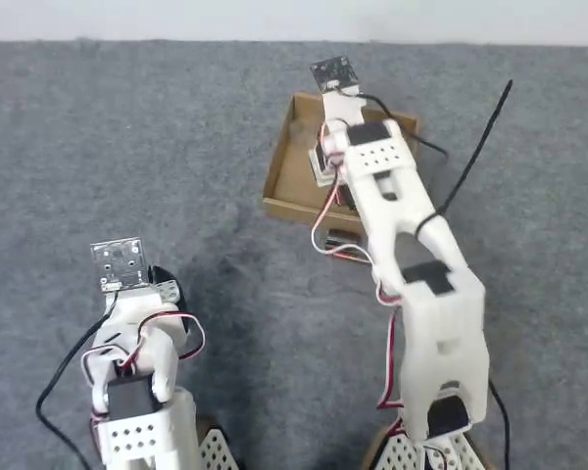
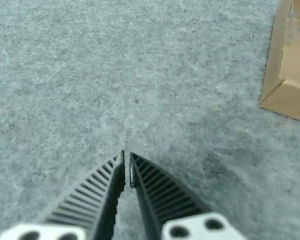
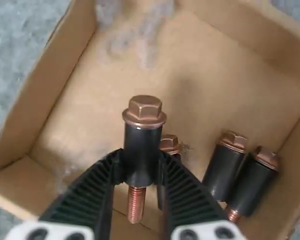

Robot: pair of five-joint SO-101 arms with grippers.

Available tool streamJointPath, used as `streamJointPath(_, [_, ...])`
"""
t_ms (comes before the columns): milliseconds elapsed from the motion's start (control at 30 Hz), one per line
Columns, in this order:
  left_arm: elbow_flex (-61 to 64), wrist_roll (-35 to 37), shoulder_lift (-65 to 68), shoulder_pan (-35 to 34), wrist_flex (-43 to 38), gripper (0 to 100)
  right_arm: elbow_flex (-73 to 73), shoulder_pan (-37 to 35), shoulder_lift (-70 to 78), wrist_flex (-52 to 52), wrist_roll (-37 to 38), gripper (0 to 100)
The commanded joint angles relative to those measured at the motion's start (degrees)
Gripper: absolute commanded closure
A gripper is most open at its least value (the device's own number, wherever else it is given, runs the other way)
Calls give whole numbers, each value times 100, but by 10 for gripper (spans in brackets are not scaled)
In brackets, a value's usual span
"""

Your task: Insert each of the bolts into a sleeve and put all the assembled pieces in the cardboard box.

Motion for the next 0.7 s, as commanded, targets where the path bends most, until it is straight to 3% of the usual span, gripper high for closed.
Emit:
streamJointPath(0, [-75, -70, 0, -26, 9, 989, -1705, -48, 321, 716, -273, 987])
streamJointPath(300, [-75, -70, 0, -26, 9, 989, -3754, -303, 1657, 1903, -308, 777])
streamJointPath(467, [-75, -70, 0, -26, 0, 989, -4422, -295, 2044, 2000, -308, 842])
streamJointPath(667, [-75, -70, 0, -26, -9, 989, -5442, -312, 2044, 2941, -281, 977])
